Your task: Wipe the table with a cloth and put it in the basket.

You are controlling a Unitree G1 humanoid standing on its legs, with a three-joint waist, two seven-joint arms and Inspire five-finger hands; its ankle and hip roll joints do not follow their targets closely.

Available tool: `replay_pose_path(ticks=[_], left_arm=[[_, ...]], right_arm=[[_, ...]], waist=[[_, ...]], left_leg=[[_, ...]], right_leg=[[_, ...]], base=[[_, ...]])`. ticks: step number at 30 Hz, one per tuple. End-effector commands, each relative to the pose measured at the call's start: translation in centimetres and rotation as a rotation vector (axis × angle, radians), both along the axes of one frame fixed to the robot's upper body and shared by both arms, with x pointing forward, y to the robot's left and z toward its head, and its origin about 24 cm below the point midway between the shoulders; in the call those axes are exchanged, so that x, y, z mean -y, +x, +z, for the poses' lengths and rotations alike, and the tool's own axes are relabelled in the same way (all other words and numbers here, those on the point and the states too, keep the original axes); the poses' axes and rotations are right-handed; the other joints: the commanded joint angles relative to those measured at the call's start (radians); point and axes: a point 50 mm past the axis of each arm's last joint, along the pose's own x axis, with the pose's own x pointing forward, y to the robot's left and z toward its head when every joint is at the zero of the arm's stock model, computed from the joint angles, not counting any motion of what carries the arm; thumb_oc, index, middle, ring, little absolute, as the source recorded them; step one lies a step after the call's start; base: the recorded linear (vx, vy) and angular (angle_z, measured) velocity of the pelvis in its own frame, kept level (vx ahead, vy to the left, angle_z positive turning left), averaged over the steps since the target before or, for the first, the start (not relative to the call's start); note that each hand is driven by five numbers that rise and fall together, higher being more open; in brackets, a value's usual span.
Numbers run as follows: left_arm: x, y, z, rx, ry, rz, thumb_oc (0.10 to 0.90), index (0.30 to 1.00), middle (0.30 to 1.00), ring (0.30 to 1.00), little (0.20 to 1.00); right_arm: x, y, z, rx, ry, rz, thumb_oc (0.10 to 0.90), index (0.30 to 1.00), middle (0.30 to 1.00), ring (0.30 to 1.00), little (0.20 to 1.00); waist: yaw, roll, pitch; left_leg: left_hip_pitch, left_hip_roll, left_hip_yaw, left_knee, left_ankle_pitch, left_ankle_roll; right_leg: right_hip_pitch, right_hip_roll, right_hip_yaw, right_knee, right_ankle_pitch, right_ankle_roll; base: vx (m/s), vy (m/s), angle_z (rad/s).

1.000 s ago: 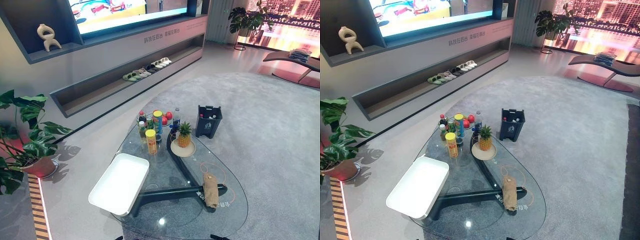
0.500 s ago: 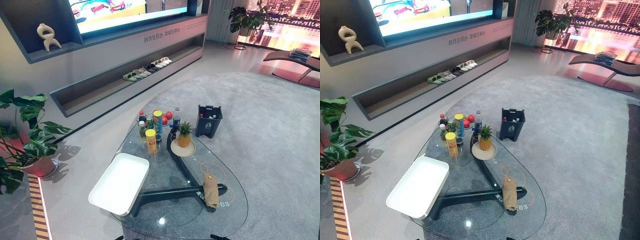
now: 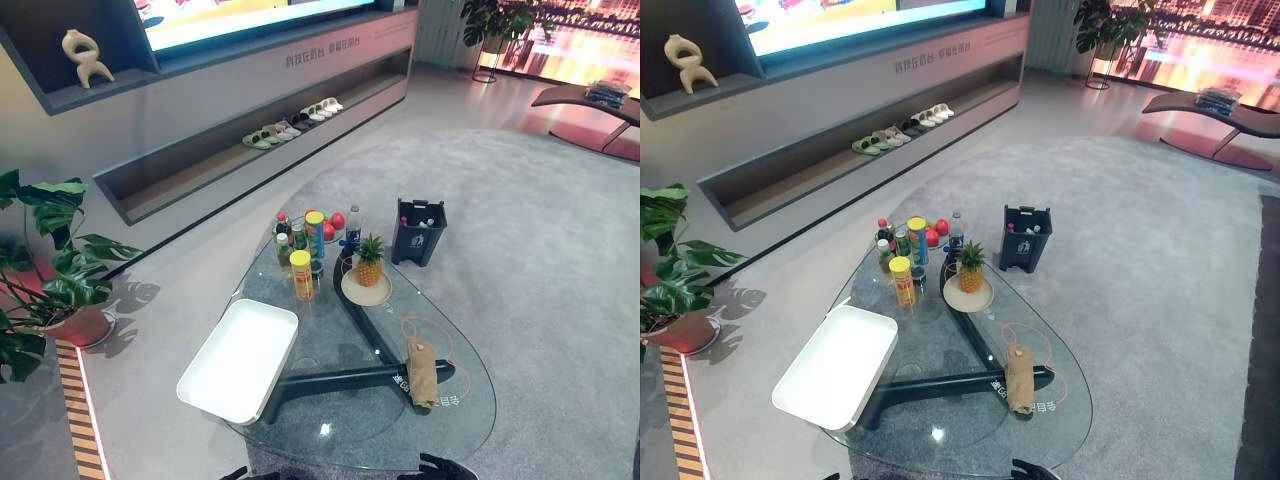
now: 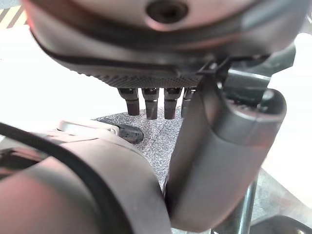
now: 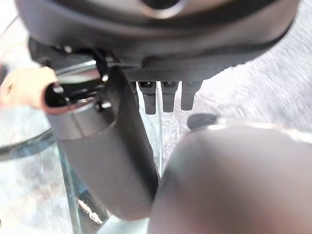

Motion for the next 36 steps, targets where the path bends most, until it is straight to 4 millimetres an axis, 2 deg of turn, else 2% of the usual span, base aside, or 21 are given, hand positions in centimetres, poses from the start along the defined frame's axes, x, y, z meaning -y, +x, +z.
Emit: replay_pose_path(ticks=[1,2,4,7,8,14,20,21,27,32,36], left_arm=[[1.0,2.1,0.2,0.056,-0.015,-0.021,0.8,0.9,0.9,0.9,0.9],[1.0,2.1,0.2,0.056,-0.015,-0.02,0.8,0.9,0.9,0.9,0.9],[0.9,2.0,0.3,0.073,-0.012,-0.008,0.8,0.9,0.9,0.9,0.9],[0.8,1.7,0.3,0.083,-0.017,0.003,0.8,0.9,0.9,0.9,0.9],[0.8,1.8,0.4,0.1,-0.021,0.002,0.8,0.9,0.9,0.9,0.9],[0.6,4.3,1.2,0.196,0.001,-0.004,0.8,0.9,0.9,0.9,0.9],[1.1,5.5,1.6,0.261,-0.008,-0.01,0.8,0.9,0.9,0.9,0.9],[1.1,6.0,1.9,0.282,-0.006,-0.01,0.8,0.9,0.9,0.9,0.9],[1.1,7.1,2.3,0.317,-0.012,0.003,0.8,0.9,0.9,0.9,0.9],[1.4,7.9,2.6,0.336,-0.027,0.008,0.8,0.9,0.9,0.9,0.9],[1.7,8.5,2.7,0.344,-0.028,0.007,0.8,0.9,0.9,0.9,0.9]], right_arm=[[-0.9,5.2,1.9,0.234,-0.016,0.019,0.8,0.9,0.9,0.9,0.9],[-0.9,5.3,1.9,0.241,-0.017,0.019,0.8,0.9,0.9,0.9,0.9],[-1.5,7.2,3.3,0.366,-0.017,0.03,0.8,0.9,0.9,0.9,0.9],[-1.9,8.2,4.5,0.446,-0.01,0.021,0.8,0.9,0.9,0.9,0.9],[-2.2,9.2,5.6,0.516,-0.005,0.017,0.8,0.9,0.9,0.9,0.9],[-3.1,13.4,10.4,0.793,-0.032,0.021,0.8,0.9,0.9,0.9,0.9],[-3.3,15.3,13.8,0.974,-0.123,-0.005,0.8,0.9,0.9,0.9,0.9],[-3.1,15.7,14.9,1.035,-0.172,-0.023,0.8,0.9,0.9,0.9,0.9],[-2.2,16.7,17.8,1.189,-0.324,-0.103,0.8,0.9,0.9,0.9,0.9],[-1.5,17.1,19.7,1.274,-0.414,-0.218,0.8,0.9,0.9,0.9,0.9],[-1.2,17.5,20.4,1.295,-0.468,-0.31,0.8,0.9,0.9,0.9,0.9]], waist=[[0.005,-0.044,0.048],[0.005,-0.045,0.049],[-0.001,-0.052,0.062],[-0.006,-0.056,0.072],[-0.011,-0.059,0.088],[-0.028,-0.055,0.177],[-0.037,-0.048,0.232],[-0.039,-0.046,0.253],[-0.045,-0.037,0.297],[-0.049,-0.03,0.337],[-0.049,-0.025,0.364]], left_leg=[[-0.036,-0.075,-0.023,0.071,-0.083,0.045],[-0.037,-0.075,-0.023,0.072,-0.084,0.045],[-0.052,-0.077,-0.019,0.093,-0.091,0.05],[-0.064,-0.081,-0.02,0.106,-0.096,0.053],[-0.083,-0.084,-0.02,0.119,-0.098,0.054],[-0.162,-0.09,-0.019,0.134,-0.083,0.059],[-0.211,-0.102,-0.016,0.143,-0.075,0.061],[-0.233,-0.107,-0.014,0.153,-0.073,0.061],[-0.289,-0.114,-0.006,0.195,-0.075,0.061],[-0.348,-0.12,0.002,0.254,-0.084,0.062],[-0.388,-0.119,0.003,0.296,-0.089,0.06]], right_leg=[[-0.071,-0.022,-0.047,0.026,0.044,0.037],[-0.072,-0.022,-0.046,0.026,0.044,0.037],[-0.085,-0.021,-0.041,0.033,0.044,0.036],[-0.095,-0.019,-0.036,0.04,0.042,0.034],[-0.112,-0.018,-0.032,0.052,0.039,0.033],[-0.2,-0.015,-0.026,0.088,0.043,0.027],[-0.252,-0.015,-0.026,0.108,0.044,0.024],[-0.272,-0.016,-0.026,0.117,0.046,0.024],[-0.324,-0.022,-0.027,0.148,0.047,0.021],[-0.376,-0.026,-0.03,0.194,0.038,0.015],[-0.411,-0.031,-0.035,0.231,0.03,0.01]], base=[[-0.04,0.005,-0.04],[-0.03,0.0,-0.07],[0.0,-0.007,-0.08],[0.0,-0.009,-0.12],[-0.09,-0.017,-0.04],[-0.16,0.0,0.02],[-0.09,0.036,0.02],[-0.08,0.041,0.04],[-0.05,0.045,0.02],[-0.04,0.051,-0.01],[-0.03,0.019,0.0]])
